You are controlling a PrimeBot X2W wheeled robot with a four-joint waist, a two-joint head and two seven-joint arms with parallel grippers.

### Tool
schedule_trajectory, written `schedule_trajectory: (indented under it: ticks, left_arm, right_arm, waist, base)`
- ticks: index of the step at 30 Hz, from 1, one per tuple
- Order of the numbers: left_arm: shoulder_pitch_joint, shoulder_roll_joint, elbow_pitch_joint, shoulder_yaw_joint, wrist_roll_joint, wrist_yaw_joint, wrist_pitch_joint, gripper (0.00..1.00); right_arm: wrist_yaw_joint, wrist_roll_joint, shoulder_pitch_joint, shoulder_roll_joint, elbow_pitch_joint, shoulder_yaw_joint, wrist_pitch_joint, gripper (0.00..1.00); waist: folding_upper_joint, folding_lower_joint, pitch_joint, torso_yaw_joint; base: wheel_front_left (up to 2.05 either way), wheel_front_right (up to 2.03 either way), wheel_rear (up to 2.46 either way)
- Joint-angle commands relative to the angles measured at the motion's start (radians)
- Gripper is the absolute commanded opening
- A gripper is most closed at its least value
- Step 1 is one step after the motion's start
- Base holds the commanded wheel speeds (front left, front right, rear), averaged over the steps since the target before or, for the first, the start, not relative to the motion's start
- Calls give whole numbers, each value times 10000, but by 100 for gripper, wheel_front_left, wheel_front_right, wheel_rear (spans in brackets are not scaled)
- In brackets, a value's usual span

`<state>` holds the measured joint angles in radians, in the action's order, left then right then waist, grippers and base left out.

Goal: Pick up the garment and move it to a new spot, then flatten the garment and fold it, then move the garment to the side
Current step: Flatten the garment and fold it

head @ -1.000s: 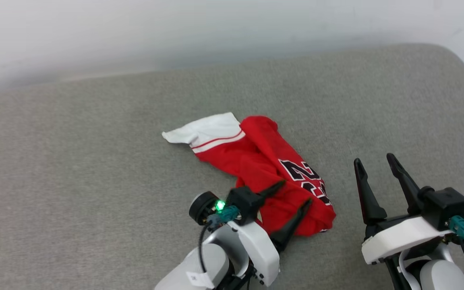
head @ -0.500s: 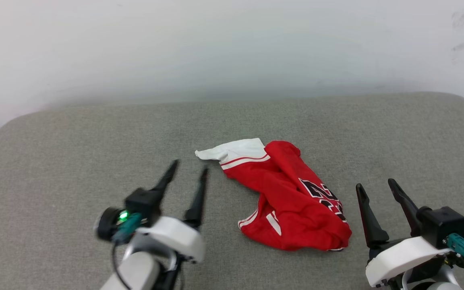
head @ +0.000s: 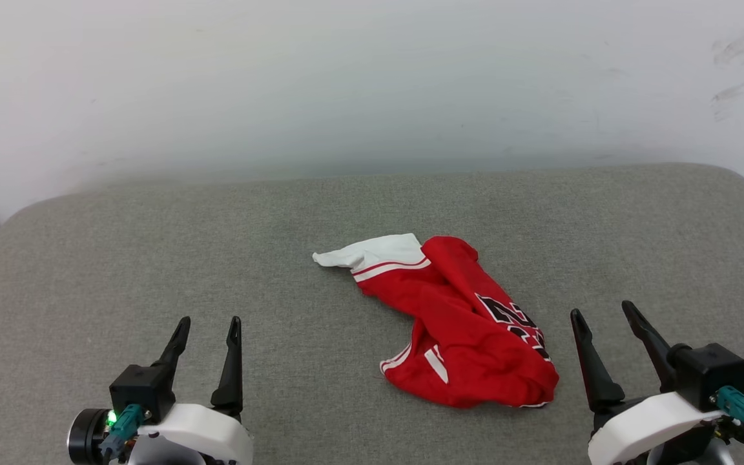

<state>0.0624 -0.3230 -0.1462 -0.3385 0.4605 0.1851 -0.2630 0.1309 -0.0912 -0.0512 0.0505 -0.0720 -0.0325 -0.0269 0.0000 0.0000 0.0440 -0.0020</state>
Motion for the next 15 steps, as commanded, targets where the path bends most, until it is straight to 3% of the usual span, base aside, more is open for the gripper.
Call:
schedule_trajectory:
  ticks: [1,11,15]
  left_arm:
    - [-121,-29,44,32,-59,14,-23,100]
    - [-61,27,247,82,-91,-23,-24,100]
    - [180,165,362,80,-196,-101,-25,100]
  right_arm:
    - [-3,-32,-124,-4,-38,13,-3,100]
    - [-3,-105,-83,-4,0,131,17,100]
    - [-3,69,232,-7,369,439,-438,100]
  waist:
    - [0,0,-2,-5]
    - [0,0,-108,16]
    - [0,0,-302,392]
  base:
    - [0,0,0]
    - [0,0,0]
    - [0,0,0]
